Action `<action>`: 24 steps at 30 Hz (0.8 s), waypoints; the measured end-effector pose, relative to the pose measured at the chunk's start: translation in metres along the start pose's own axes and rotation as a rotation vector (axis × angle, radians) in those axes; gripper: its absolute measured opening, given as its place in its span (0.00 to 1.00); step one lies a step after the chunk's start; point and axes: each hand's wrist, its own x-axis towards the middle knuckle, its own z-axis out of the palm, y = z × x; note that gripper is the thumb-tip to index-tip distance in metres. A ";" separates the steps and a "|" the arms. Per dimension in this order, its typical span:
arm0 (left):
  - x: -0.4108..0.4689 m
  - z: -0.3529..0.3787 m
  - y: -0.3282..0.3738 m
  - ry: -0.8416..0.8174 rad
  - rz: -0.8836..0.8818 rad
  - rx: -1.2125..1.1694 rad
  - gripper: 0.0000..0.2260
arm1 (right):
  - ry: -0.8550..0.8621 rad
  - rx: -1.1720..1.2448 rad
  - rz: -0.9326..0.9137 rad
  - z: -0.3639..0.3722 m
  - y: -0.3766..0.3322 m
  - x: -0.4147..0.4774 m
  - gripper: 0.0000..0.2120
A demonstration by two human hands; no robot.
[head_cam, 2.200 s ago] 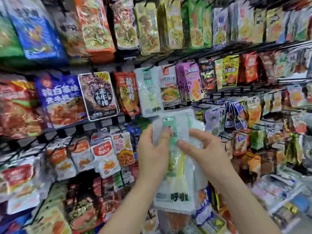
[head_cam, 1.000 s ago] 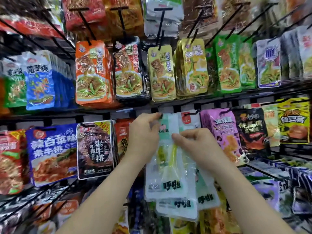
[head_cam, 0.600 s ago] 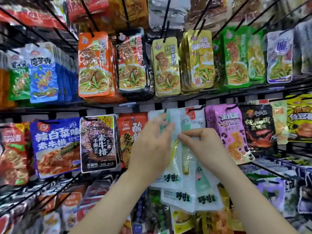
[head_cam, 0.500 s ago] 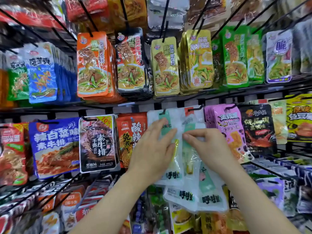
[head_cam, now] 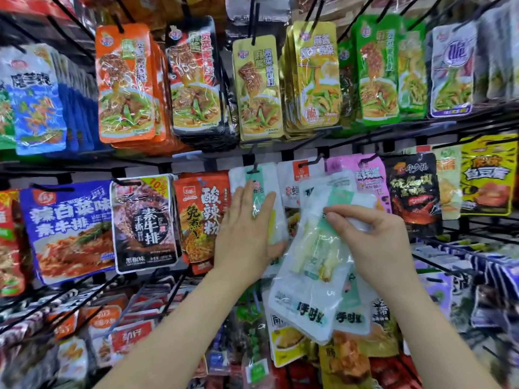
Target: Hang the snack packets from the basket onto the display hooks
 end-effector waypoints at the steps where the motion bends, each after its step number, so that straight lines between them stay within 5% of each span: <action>1: 0.000 0.002 0.000 0.014 -0.003 -0.021 0.39 | 0.006 0.029 0.009 0.000 0.001 -0.003 0.09; 8: -0.024 -0.024 0.007 0.232 -0.023 -0.423 0.22 | 0.117 0.142 0.045 -0.002 0.005 -0.011 0.07; 13: -0.075 -0.053 0.035 -0.154 -0.277 -0.942 0.16 | 0.292 0.303 0.144 0.003 0.005 -0.012 0.06; 15: -0.086 -0.050 0.036 -0.191 -0.379 -1.172 0.12 | 0.338 0.374 0.180 0.007 0.005 -0.014 0.05; 19: -0.091 -0.042 0.029 -0.099 -0.463 -1.242 0.04 | 0.351 0.470 0.254 0.022 0.003 -0.020 0.03; 24: -0.088 -0.048 0.026 0.094 -0.567 -1.587 0.08 | 0.263 0.538 0.288 0.026 -0.001 -0.023 0.10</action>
